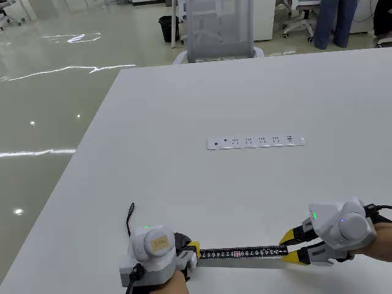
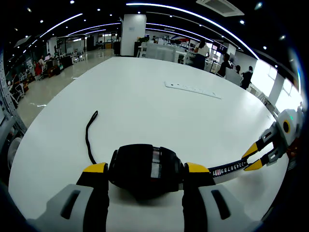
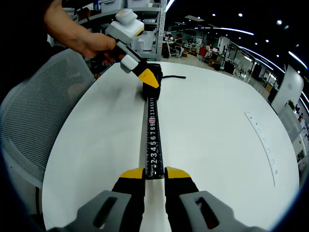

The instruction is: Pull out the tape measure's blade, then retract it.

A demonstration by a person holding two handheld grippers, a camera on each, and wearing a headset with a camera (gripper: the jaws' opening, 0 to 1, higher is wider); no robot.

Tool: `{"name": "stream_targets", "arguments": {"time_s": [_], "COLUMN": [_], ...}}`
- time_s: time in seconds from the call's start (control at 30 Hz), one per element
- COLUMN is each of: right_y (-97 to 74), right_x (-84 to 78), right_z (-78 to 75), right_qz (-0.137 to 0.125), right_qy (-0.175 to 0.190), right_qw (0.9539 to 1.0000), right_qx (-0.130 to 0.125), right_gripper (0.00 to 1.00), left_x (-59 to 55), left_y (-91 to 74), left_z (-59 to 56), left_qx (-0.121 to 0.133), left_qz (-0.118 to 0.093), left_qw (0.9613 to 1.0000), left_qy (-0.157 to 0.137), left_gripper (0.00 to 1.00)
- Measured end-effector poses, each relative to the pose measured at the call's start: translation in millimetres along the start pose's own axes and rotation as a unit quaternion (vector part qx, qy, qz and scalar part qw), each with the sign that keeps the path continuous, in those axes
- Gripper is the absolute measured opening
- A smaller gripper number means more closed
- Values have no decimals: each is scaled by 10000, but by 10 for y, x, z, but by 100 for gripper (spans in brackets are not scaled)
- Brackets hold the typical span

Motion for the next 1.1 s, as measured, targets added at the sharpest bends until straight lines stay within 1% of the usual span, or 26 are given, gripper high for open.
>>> {"name": "stream_targets", "arguments": {"time_s": [0.4,1.1], "right_y": [49,97], "right_x": [64,113], "right_z": [-8,-13], "right_qz": [-29,-73], "right_qy": [-10,-15], "right_qw": [10000,10000], "right_qx": [1,11], "right_gripper": [14,14], "left_x": [4,0], "left_y": [7,-4], "left_z": [4,5], "left_qx": [-16,-19], "left_qz": [0,20], "left_qw": [10000,10000], "left_qy": [-13,-45], "left_gripper": [57,58]}}
Point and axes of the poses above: the centre of the closed fingertips' face, and the gripper's own axes: y roughly forward along the fingers, z roughly to its left, x roughly out of its top, the point moved 6 cm from there along -y, roughly backward along the fingers, and after that the axes turned 7 degrees about x, right-handed, at the moved point
